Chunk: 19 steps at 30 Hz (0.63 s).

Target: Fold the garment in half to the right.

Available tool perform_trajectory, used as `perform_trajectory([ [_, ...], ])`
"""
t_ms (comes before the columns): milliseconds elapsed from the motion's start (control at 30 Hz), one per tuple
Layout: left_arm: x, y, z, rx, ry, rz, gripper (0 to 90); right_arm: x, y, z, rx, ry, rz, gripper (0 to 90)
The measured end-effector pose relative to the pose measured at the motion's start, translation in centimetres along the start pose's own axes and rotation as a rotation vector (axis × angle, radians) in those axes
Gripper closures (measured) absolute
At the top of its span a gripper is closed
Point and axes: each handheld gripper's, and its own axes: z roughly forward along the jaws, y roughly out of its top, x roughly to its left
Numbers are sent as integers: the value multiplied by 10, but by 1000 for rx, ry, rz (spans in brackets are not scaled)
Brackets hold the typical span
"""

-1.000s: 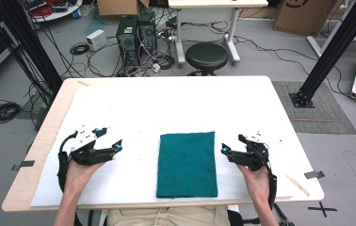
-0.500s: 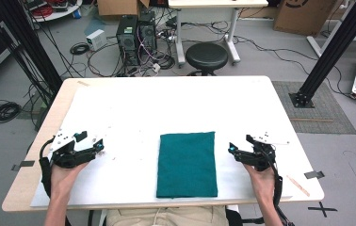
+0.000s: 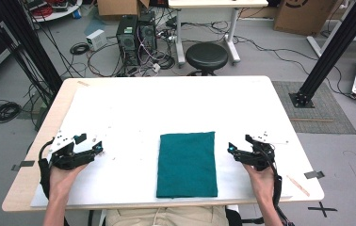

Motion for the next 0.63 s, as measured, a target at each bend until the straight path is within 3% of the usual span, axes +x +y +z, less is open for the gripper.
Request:
perform_trajectory([
  [300, -2, -1, 2, 13, -19, 10, 262, 3, 2, 1, 3, 2, -26, 209],
  [633, 1, -4, 3, 33, -23, 2, 262, 4, 1, 3, 12, 0, -23, 208],
])
